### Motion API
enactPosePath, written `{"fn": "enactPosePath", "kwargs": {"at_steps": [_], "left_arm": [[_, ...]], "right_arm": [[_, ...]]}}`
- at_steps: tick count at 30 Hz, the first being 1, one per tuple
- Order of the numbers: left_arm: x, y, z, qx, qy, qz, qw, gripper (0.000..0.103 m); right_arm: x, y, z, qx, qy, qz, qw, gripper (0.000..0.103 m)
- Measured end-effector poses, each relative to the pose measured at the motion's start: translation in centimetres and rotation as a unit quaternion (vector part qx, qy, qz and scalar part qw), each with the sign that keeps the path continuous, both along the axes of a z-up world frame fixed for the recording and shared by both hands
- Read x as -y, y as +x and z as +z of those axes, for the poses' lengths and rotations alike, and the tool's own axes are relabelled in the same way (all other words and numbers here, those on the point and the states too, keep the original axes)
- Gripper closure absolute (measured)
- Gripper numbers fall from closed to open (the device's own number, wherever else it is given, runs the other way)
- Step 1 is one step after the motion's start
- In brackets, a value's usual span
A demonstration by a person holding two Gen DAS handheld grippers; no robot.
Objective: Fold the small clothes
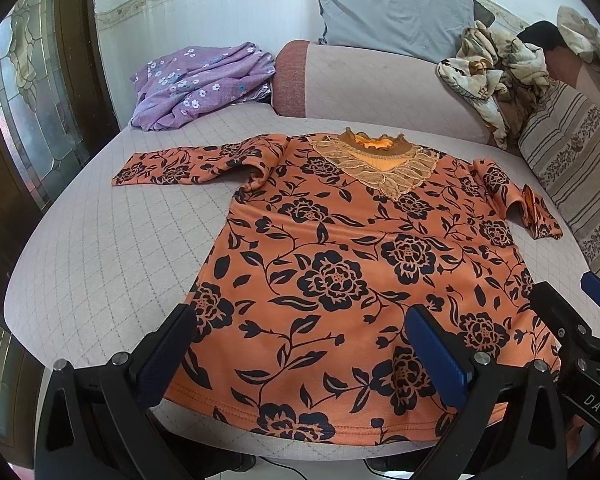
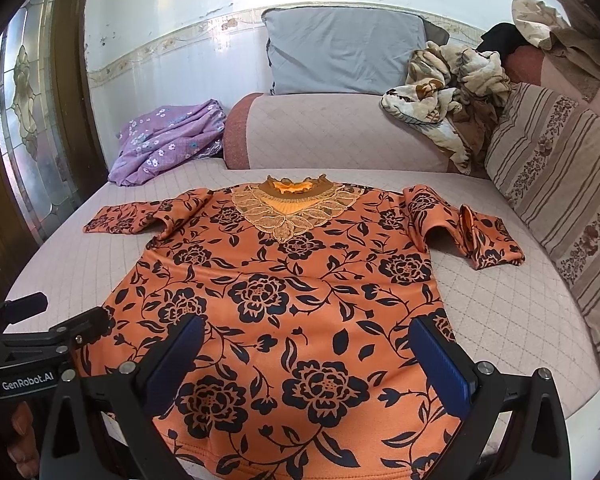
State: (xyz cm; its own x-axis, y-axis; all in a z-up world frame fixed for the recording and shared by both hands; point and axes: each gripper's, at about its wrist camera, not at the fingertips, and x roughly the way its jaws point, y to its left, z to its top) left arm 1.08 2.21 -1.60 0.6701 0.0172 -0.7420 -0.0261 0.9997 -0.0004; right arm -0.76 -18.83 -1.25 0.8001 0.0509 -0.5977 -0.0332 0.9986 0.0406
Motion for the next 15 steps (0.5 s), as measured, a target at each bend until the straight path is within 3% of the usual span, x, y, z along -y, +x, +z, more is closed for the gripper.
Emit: {"fn": "enactPosePath", "kwargs": {"at_steps": [15], "left_arm": [[0.16, 0.15, -0.40, -0.005, 0.001, -0.001, 1.0000, 0.000]], "right_arm": [[0.31, 0.21, -0.71, -0.007, 0.010, -0.003, 1.000, 0.000]]}}
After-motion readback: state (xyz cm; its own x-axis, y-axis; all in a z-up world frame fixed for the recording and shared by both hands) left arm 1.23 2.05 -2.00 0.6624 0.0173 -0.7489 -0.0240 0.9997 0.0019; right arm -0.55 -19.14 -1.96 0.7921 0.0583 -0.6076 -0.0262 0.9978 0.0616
